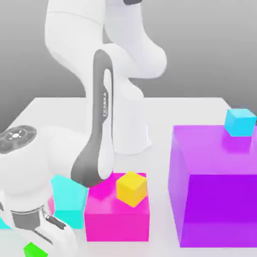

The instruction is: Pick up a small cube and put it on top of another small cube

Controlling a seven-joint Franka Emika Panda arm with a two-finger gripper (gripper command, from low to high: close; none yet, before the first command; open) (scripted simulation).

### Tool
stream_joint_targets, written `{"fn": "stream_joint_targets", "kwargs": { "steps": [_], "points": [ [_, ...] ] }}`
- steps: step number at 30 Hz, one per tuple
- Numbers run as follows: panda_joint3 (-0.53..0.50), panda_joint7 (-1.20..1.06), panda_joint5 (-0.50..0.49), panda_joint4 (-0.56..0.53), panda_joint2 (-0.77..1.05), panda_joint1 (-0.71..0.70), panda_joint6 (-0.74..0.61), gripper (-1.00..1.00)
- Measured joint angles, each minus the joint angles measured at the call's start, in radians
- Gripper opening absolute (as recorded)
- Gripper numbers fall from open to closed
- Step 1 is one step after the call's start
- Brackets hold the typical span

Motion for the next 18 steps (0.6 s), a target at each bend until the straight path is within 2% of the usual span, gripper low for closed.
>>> {"fn": "stream_joint_targets", "kwargs": {
  "steps": [4, 18],
  "points": [
    [-0.024, 0.024, -0.033, -0.036, -0.134, 0.02, -0.097, -1.0],
    [-0.01, 0.09, -0.123, -0.344, -0.643, 0.06, -0.292, -1.0]
  ]
}}
